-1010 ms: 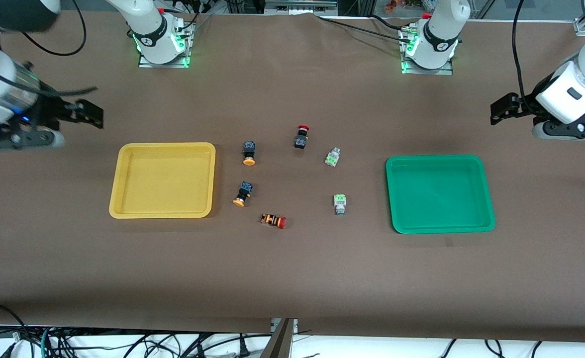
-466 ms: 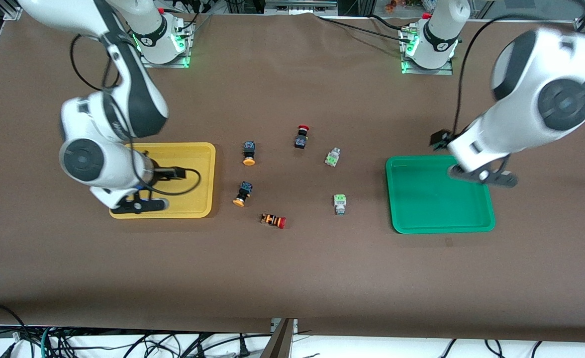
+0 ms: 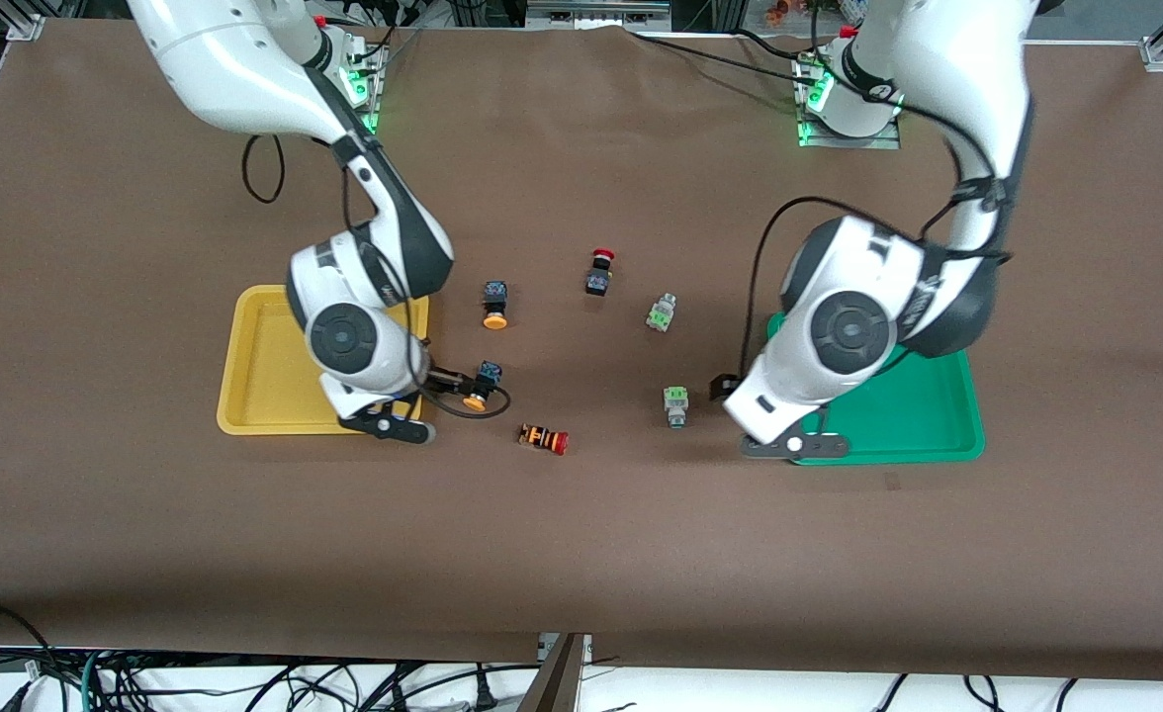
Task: Place green and yellow buttons in trays
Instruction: 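Grasp the yellow button with the right gripper while the left gripper grasps green, then carry the buttons into the matching trays with both grippers and release, then grasp the second yellow and green buttons with the right and left grippers, then place the buttons in the matching trays with both grippers and release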
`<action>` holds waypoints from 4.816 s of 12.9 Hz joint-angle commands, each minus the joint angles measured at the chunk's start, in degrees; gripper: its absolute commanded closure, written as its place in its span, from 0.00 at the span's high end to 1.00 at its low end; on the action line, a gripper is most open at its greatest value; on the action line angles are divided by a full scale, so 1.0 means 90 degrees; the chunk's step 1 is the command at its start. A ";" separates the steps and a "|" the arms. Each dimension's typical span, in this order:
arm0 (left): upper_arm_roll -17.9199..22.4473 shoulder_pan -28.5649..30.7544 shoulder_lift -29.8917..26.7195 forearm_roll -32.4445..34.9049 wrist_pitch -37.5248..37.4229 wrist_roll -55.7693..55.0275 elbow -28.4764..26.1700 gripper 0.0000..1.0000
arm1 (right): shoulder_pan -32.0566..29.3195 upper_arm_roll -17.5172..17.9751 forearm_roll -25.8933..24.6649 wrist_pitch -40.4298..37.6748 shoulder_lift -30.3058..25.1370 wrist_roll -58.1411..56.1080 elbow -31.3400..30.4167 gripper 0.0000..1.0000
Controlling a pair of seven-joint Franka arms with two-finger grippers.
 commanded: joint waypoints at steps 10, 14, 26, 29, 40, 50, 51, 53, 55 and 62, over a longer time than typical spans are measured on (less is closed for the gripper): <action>0.0072 -0.0736 0.0905 -0.0253 0.1752 -0.0100 -0.0798 0.15 | 0.0483 -0.0029 0.0012 0.0902 0.0665 0.0691 0.0052 0.00; 0.0140 -0.0648 0.0575 -0.0155 0.1499 -0.0100 -0.0739 0.04 | 0.0211 -0.0058 0.0002 0.0095 0.0168 0.0041 0.0159 0.00; 0.0287 0.1179 -0.0335 -0.0135 -0.0301 0.2361 -0.2135 0.43 | -0.1275 -0.1230 0.0002 0.0179 -0.1152 -0.4904 -0.2506 0.00; 0.0229 0.1159 -0.0695 -0.0145 -0.0726 0.2342 -0.1981 1.00 | -0.1275 -0.1055 0.0031 0.0043 -0.1268 -0.4836 -0.2206 1.00; -0.1217 0.0329 -0.0326 -0.0770 0.0529 0.2186 -0.2359 1.00 | -0.0660 0.1348 0.0002 0.0440 -0.1064 -0.0570 -0.2320 1.00; -0.1217 -0.0306 -0.0267 -0.0702 0.1908 0.1883 -0.3259 0.06 | -0.0406 0.1426 -0.0037 0.1371 -0.0838 -0.0080 -0.2673 0.00; -0.1217 -0.0306 -0.0277 -0.0692 0.1898 0.1883 -0.3259 0.04 | -0.0493 0.1417 -0.0027 0.1206 -0.1023 -0.0167 -0.2595 0.00; -0.1207 -0.0219 -0.0364 -0.0692 0.1811 0.1893 -0.3249 0.04 | -0.0921 0.1388 -0.0027 0.0272 -0.1219 -0.0769 -0.2206 0.00; -0.1139 -0.0073 -0.0695 -0.0682 0.1345 0.1951 -0.3230 0.04 | -0.1031 0.0844 -0.0037 -0.0336 -0.1288 -0.1842 -0.2058 0.00; -0.1129 0.2444 -0.1273 0.1042 -0.1140 0.3696 -0.2507 0.10 | -0.1216 -0.0029 0.0002 0.0160 -0.1452 -0.3302 -0.2459 1.00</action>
